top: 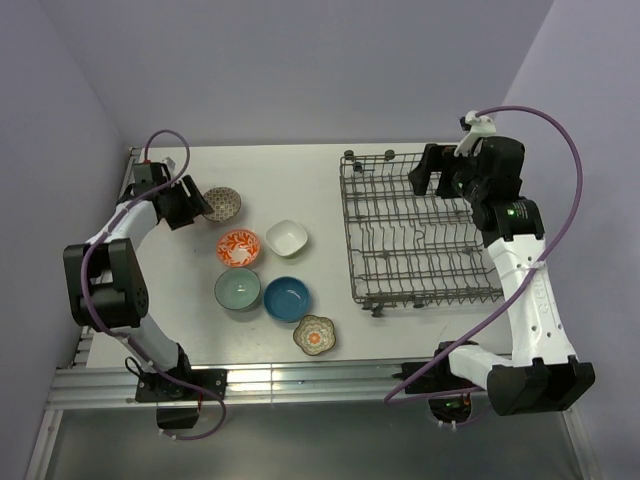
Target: Load the bowls into the dish rack
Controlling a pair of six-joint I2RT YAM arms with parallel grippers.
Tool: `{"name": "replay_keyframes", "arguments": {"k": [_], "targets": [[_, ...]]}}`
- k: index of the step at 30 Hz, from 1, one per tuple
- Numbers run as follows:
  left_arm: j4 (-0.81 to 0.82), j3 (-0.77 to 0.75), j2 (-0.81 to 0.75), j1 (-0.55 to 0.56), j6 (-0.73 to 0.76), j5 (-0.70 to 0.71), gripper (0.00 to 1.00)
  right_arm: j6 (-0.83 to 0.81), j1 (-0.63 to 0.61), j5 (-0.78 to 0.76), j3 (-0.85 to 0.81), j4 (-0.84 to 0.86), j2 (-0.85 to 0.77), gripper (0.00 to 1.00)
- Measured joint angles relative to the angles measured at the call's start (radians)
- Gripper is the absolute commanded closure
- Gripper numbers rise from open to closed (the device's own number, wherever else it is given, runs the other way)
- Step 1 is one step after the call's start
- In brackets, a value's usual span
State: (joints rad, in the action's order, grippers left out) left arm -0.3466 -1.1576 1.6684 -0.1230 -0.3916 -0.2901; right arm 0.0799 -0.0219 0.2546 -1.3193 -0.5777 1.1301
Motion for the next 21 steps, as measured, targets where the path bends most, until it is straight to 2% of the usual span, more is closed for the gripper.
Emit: {"name": "replay_keyframes", "arguments": {"k": [12,15,19,21], "targets": [[0.056,-0.042,0.200,0.000,-0.075,-0.036,0.46,0.013,0.000,0.067,-0.055,-0.013,0.110,0.00],[0.066,-0.064,0.237,0.000,-0.087,-0.049,0.54,0.018,0.000,0.079,-0.055,-0.014,0.121,0.00],[0.072,-0.099,0.283,0.002,-0.105,-0.068,0.70,0.026,0.000,0.087,-0.055,-0.013,0.124,0.00],[0.075,-0.113,0.303,0.005,-0.114,-0.074,0.75,0.028,0.000,0.091,-0.055,-0.013,0.130,0.00]]}}
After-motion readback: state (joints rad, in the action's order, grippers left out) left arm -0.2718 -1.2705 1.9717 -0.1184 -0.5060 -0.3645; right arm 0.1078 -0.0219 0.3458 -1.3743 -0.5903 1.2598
